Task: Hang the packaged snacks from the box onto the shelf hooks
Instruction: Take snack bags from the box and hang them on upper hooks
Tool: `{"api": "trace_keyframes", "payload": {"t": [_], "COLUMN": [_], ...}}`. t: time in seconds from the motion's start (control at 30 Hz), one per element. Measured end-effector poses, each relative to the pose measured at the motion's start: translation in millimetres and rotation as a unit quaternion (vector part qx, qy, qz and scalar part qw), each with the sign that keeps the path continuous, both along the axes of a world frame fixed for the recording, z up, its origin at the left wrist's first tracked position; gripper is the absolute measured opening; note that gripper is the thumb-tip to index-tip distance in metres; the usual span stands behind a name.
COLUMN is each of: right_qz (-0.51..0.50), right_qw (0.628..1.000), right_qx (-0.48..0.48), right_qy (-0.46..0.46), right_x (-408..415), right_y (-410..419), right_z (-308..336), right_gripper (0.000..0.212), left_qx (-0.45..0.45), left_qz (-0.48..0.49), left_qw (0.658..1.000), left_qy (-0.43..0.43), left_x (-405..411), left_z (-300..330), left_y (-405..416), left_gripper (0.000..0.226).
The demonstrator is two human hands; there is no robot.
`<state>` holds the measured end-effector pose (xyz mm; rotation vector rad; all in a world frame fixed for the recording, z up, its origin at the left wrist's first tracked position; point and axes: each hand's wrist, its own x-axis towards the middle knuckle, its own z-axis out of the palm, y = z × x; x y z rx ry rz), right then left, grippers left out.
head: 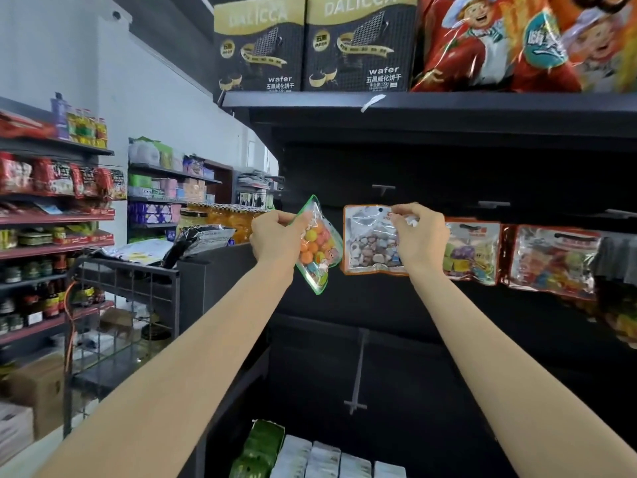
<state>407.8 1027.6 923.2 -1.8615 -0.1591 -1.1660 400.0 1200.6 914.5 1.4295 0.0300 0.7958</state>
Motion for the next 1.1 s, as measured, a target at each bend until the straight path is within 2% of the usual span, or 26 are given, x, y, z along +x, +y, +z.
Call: {"api": "trace_keyframes", "payload": {"t": [0.2, 0.4, 0.57, 0.87, 1.1], "right_qz": [0.001, -0.05, -0.099, -0.134, -0.135], "right_qw": [0.999, 0.998, 0.991, 0.979, 0.975], "right_qx": [0.016, -0.042, -0.094, -0.154, -0.176], "right_qy": [-0.031, 0.0, -0.01, -0.016, 0.007], "right_x": [4, 12, 17, 15, 29], "right_y": [4, 1, 2, 5, 2], "right_z": [0, 2, 7, 10, 0], "right_gripper": [0.027, 0.036, 0.035, 0.028, 0.032], "left_qx": [0.046, 0.093, 0.118, 0.122, 0.124], "left_qz": [0.027, 0.048, 0.055, 0.047, 0.054], "left_qw": [0.998, 0.994, 0.99, 0.99, 0.989], "left_qy": [-0.023, -0.035, -0.055, -0.048, -0.057], "left_x": [-2, -1, -3, -3, -5], "left_z": [7, 4, 3, -4, 0], "left_y": [0, 1, 4, 7, 8], "left_gripper": [0.015, 0.017, 0.014, 0.017, 0.016]}}
